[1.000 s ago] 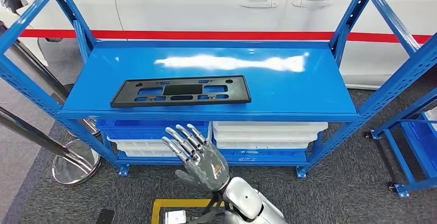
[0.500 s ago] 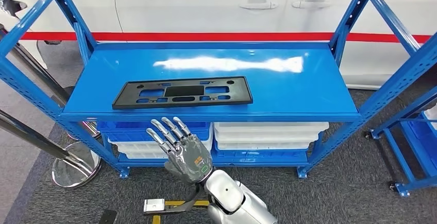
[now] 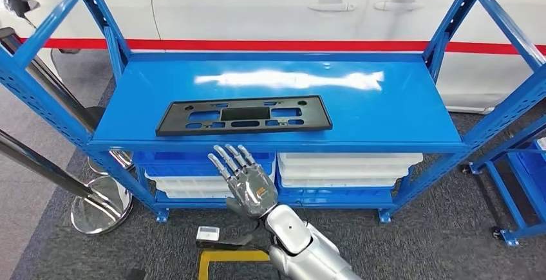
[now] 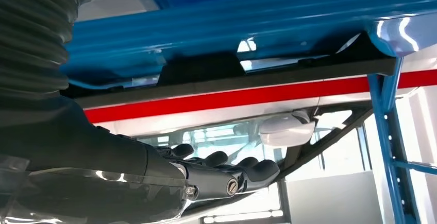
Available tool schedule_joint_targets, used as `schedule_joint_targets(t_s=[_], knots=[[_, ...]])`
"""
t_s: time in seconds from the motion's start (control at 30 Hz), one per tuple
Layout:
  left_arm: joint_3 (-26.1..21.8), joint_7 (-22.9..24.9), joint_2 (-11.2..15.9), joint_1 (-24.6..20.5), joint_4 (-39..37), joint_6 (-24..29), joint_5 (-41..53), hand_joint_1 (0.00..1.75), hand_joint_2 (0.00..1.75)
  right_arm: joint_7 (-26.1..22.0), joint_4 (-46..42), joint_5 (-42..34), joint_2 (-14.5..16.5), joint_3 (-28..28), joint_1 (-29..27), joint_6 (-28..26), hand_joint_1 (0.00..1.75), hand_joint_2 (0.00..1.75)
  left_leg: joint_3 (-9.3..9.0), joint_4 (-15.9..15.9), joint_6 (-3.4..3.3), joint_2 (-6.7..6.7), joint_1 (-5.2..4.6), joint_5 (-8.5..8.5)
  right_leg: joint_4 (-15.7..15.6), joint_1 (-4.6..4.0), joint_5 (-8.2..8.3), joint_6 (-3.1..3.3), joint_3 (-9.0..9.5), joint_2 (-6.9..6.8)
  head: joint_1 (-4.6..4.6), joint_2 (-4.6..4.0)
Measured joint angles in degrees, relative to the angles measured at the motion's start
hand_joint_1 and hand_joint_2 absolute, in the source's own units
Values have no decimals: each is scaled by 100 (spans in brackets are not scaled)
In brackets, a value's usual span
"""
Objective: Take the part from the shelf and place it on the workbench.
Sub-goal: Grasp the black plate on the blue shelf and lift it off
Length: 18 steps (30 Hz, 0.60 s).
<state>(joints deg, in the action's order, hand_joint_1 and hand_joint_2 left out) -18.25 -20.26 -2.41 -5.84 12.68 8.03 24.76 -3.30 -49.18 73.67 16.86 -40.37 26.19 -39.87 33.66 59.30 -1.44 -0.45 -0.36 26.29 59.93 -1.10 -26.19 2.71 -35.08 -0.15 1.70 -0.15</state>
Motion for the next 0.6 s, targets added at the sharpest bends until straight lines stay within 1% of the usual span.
schedule_joint_targets(t_s=[0.03, 0.07, 0.1, 0.13, 0.17, 0.2, 0.23, 0.27, 0.3, 0.33, 0.37, 0.4, 0.43, 0.47, 0.5, 0.53, 0.57, 0.6], knots=[[-8, -1, -1, -1, 0, 3, 10, 0, 0, 0, 16, -5, 2, 11, 9, -2, 0, 175, 4, -6, 21, 7, 2, 1, -48, -13, -9, 4, 15, -6, 1, 0], [-15, -1, 5, -3, 0, 7, 20, 0, 0, 0, 31, -11, 3, 23, 13, -5, 0, 175, 0, -15, 44, 11, 10, 1, -83, -14, 8, -5, 22, -4, -1, 0], [-19, -2, 12, -5, 1, 10, 28, 0, 0, 0, 42, -16, 9, 33, 14, -8, 0, 175, -5, -12, 67, 14, 15, 16, -130, 9, 25, -13, 50, -6, -1, 0], [-20, -4, 14, -8, 1, 13, 36, 0, 0, 0, 55, -20, 17, 41, 19, -10, 0, 175, 9, 45, 96, 16, 15, 68, -185, 40, 43, -19, 88, -11, 0, 0], [-22, -6, 18, -10, 2, 15, 39, 0, 0, 0, 65, -23, 29, 46, 28, -13, 0, 175, 67, 195, 127, 16, 19, 169, -240, 75, 61, -25, 128, -17, 0, 0], [-25, -8, 26, -11, 2, 17, 43, 0, 0, 0, 75, -31, 40, 49, 37, -15, 0, 175, 184, 461, 163, 16, 36, 317, -276, 102, 70, -34, 164, -24, 1, 0], [-27, -11, 33, -9, 1, 18, 50, 0, 0, 0, 87, -45, 47, 52, 42, -16, 0, 175, 350, 809, 204, 17, 57, 476, -286, 110, 66, -33, 181, -23, 1, 0], [-31, -13, 45, -4, 1, 19, 63, 0, 0, 0, 98, -64, 51, 57, 41, -17, 0, 175, 526, 1149, 243, 18, 84, 598, -283, 118, 59, -38, 187, -24, 1, 0], [-33, -14, 56, 2, 0, 19, 78, 0, 0, 0, 107, -88, 51, 62, 35, -17, 0, 175, 652, 1371, 280, 20, 112, 632, -278, 128, 47, -48, 194, -22, 1, 0], [-34, -14, 66, 9, 1, 19, 97, 0, 0, 0, 114, -108, 51, 66, 30, -17, 0, 175, 686, 1392, 311, 22, 139, 558, -269, 141, 33, -63, 201, -19, 1, 0], [-35, -11, 75, 13, 1, 19, 115, 0, 0, 0, 118, -128, 51, 68, 27, -17, 0, 175, 612, 1198, 339, 24, 165, 390, -255, 158, 14, -85, 212, -14, 1, 0], [-36, -7, 84, 13, 2, 19, 130, 0, 0, -1, 118, -146, 52, 69, 27, -17, 0, 175, 450, 832, 364, 29, 192, 170, -233, 173, -11, -115, 225, -8, 1, 0], [-36, -3, 92, 9, 2, 19, 144, 0, 0, -1, 117, -165, 52, 71, 29, -17, 0, 175, 276, 471, 383, 30, 200, 25, -206, 177, -38, -152, 230, -3, 1, 0], [-38, 1, 99, 3, 2, 19, 154, 0, 0, -2, 115, -183, 53, 75, 32, -18, 0, 175, 144, 190, 365, 25, 201, -68, -176, 173, -63, -188, 225, 3, 0, 0], [-41, 7, 106, 1, 2, 19, 160, 0, 0, -5, 113, -199, 54, 79, 33, -19, 0, 175, 72, 30, 334, 18, 194, -94, -154, 162, -77, -220, 215, 9, -1, 0], [-45, 14, 110, 3, 1, 19, 166, 0, 0, -8, 111, -214, 53, 85, 33, -19, 0, 175, 60, -1, 288, 9, 175, -64, -147, 152, -81, -245, 204, 13, -1, 0], [-48, 22, 116, 8, 1, 20, 173, 0, 0, -12, 110, -234, 52, 92, 33, -20, 0, 175, 66, -10, 228, 3, 168, -72, -148, 153, -80, -265, 200, 15, -1, 0], [-50, 33, 121, 14, 1, 21, 184, 0, 0, -19, 103, -259, 52, 100, 32, -20, 0, 175, 66, -17, 186, 4, 167, -77, -142, 161, -94, -290, 198, 15, 0, 0]])
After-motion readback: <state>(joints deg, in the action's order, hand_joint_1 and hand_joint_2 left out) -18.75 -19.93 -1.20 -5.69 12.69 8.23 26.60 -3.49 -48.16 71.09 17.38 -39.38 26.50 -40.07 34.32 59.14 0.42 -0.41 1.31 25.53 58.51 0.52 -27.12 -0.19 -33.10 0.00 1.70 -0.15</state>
